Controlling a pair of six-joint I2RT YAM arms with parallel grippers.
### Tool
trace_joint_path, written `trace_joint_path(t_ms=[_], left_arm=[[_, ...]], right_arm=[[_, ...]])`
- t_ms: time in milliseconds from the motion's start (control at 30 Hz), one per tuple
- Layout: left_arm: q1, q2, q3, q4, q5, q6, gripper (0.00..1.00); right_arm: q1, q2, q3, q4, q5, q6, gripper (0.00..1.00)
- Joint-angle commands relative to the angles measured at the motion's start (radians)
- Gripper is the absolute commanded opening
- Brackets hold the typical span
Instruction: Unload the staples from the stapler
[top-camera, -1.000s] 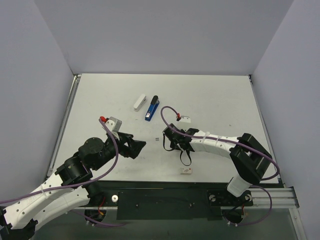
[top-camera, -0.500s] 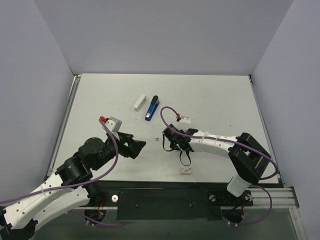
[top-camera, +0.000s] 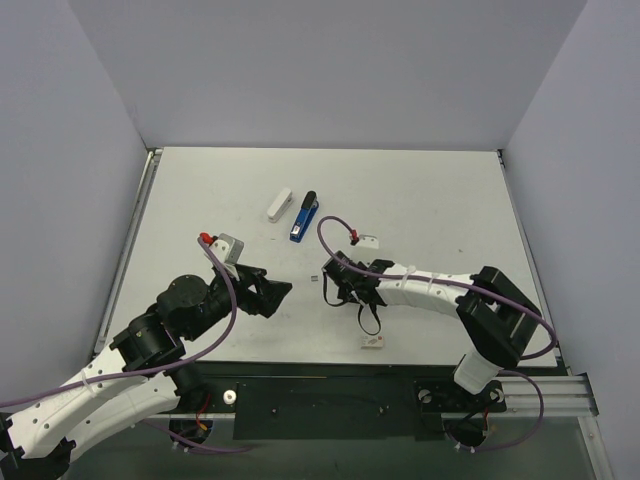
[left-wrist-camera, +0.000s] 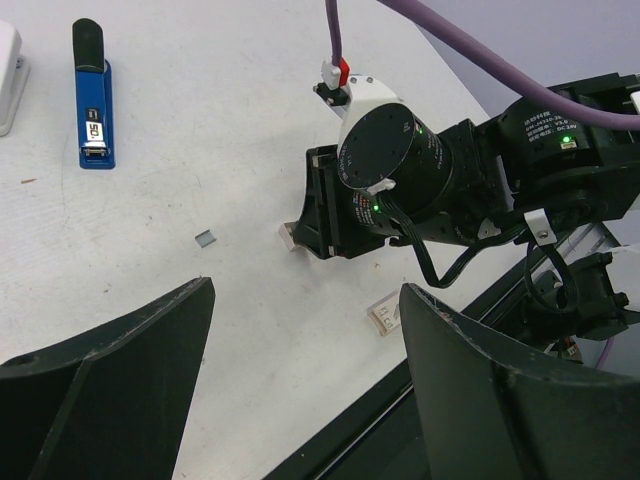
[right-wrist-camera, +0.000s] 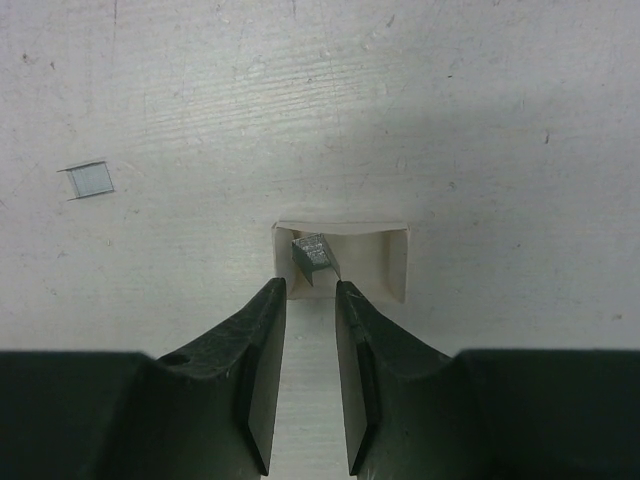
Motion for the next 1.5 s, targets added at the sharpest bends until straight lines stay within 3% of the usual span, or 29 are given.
trace_joint_path(t_ms=[0,433,833,1067,1467], left_arm=[[-0.002,-0.004,0.02,0.01,-0.003,0.004,0.85],[-0.002,-0.006,0.025,0.005,-0.006,0.007,0.85],[-0.002,0.007,0.034,0.003,-0.01,0.013,0.85],[-0.002,0.017,0.033,0.011,-0.006,0.012,0.85],[-0.002,0.02,0.028,0.014,-0.007,0.01,0.85]], right_arm=[[0.018,-0.01,0.03,-0.055,0.059,0.013,0.24],[0.002,-0.051,0.079,-0.092,0.125,-0.066,0.23],[-0.041,-0.048,0.005,0.054,0.011,-0.205,0.21],[-0.044,-0.034,-0.008,0.084,-0.027,-0.22,0.27],[-0.044,-0.011,-0.004,0.068,-0.015,-0.225,0.27]])
